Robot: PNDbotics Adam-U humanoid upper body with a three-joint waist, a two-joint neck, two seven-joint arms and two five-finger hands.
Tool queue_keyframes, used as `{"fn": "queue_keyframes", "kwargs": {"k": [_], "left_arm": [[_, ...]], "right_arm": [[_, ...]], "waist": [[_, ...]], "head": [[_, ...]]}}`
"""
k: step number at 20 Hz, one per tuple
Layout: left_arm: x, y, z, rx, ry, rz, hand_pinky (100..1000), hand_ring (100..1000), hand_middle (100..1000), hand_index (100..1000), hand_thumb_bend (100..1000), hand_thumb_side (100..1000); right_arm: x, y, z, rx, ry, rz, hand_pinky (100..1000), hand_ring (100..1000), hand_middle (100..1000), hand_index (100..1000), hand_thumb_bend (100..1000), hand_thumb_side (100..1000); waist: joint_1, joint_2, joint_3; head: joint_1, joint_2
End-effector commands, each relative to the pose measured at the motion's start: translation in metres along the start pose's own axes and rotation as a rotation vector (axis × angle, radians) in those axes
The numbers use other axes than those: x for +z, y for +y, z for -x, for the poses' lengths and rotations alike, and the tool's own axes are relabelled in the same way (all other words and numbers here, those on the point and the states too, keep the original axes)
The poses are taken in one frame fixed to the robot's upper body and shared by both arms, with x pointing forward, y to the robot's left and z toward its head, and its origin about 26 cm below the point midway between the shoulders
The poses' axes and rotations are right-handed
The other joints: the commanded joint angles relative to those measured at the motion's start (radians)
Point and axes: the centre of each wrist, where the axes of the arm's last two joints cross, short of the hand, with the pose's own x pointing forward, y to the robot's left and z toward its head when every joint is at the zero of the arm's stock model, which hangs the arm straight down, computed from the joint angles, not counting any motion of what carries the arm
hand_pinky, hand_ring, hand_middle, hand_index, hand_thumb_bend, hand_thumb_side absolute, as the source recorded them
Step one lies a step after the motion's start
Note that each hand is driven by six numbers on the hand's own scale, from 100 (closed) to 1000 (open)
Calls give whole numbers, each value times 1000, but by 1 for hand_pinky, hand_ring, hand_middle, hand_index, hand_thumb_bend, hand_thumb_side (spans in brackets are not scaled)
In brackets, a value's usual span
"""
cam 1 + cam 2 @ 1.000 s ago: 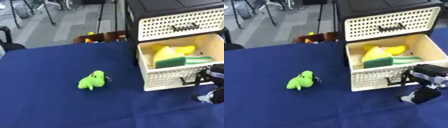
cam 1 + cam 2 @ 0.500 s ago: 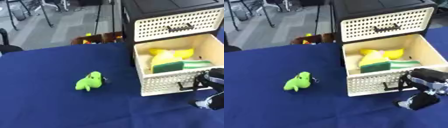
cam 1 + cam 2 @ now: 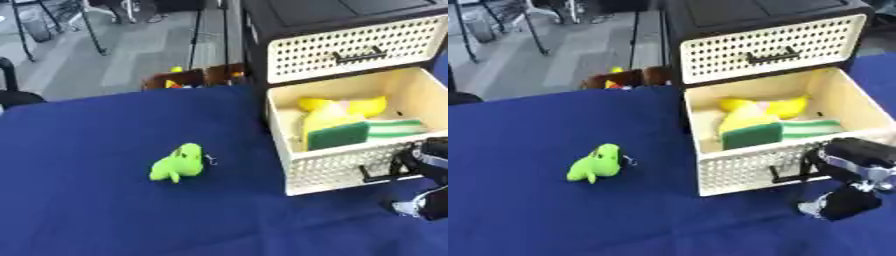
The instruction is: Pick up objects from table and place into drawer.
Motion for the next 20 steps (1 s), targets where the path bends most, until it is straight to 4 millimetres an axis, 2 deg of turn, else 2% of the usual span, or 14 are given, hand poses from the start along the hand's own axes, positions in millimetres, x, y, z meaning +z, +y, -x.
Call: {"fn": "queue_keyframes", "kwargs": {"k": [1, 3, 10, 20], "left_arm": [[-4, 3, -4, -4, -20, -4, 540, 751, 737, 868, 121, 967], [-4, 3, -4, -5, -18, -4, 540, 751, 737, 867, 120, 967], [-4, 3, -4, -4, -16, -5, 540, 752, 738, 867, 117, 968], [-3, 4, -4, -2, -11, -4, 539, 753, 736, 866, 113, 968]], "right_arm": [[8, -12, -3, 26, -19, 37, 100, 267, 170, 848, 464, 579], [11, -13, -8, 30, -33, 52, 100, 275, 188, 883, 474, 612], [12, -11, -11, 60, -66, 105, 100, 277, 195, 906, 475, 677], [14, -12, -8, 117, -48, 172, 100, 271, 189, 867, 458, 732]], "waist": [[-6, -20, -2], [-7, -19, -4], [-7, -19, -10], [-5, -19, -18]], "head": [[0, -13], [1, -13], [-1, -12], [1, -11]]}}
